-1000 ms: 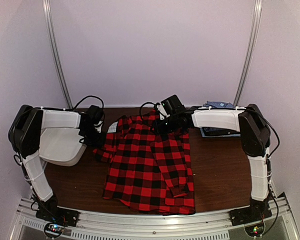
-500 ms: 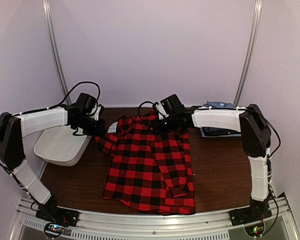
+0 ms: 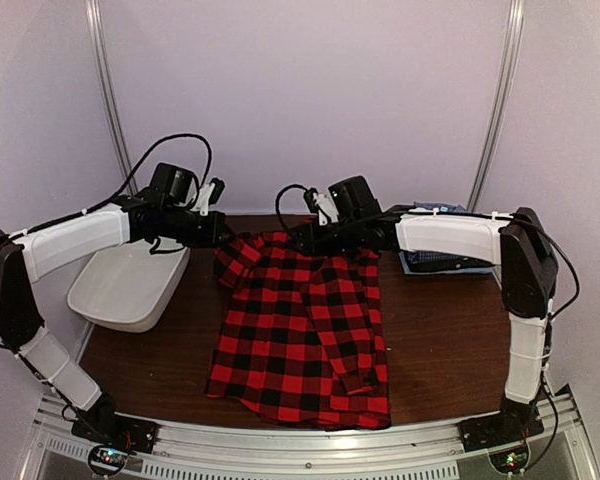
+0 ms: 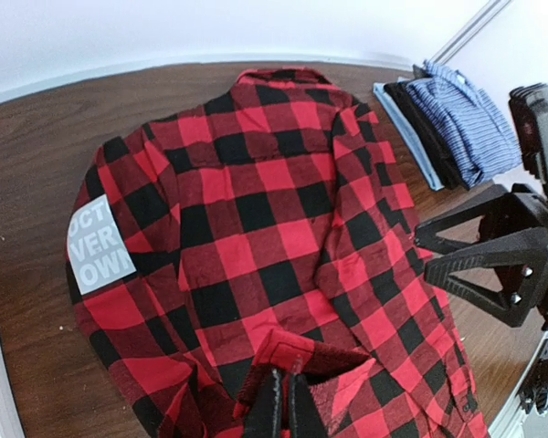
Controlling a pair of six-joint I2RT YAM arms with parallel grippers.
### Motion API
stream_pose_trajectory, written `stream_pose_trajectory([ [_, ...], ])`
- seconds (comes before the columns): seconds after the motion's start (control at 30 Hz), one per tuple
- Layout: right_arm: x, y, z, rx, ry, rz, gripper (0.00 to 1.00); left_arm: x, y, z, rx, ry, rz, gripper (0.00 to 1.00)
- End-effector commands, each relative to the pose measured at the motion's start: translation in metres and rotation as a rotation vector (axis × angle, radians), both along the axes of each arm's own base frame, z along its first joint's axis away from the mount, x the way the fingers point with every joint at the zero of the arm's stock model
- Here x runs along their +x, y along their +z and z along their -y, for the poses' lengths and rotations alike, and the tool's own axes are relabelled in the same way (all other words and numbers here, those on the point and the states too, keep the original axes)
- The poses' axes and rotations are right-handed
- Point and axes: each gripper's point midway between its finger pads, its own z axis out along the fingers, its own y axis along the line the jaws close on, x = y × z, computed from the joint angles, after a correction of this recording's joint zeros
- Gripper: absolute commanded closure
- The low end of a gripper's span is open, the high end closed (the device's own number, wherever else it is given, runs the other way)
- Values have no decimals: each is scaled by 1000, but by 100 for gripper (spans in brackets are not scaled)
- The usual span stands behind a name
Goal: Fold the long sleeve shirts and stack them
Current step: Pick up the sleeve from the center of the board, then pass from the left arm to the right
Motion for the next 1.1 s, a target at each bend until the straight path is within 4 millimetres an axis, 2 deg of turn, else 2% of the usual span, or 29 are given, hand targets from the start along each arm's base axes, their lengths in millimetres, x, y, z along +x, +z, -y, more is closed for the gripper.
stream_pose_trajectory([
  [0.0, -11, 35, -7, 84, 28, 36, 57, 3, 63, 11, -110, -21, 145, 100],
  [0.23, -15, 48, -7, 117, 33, 42, 57, -3, 86, 17, -141, -52, 189, 100],
  [0.77, -25, 80, -2, 195, 33, 65, 56, -20, 85, 71, -224, -189, 172, 100],
  [1.07, -28, 86, 1, 204, 31, 70, 56, -20, 82, 85, -240, -212, 147, 100],
])
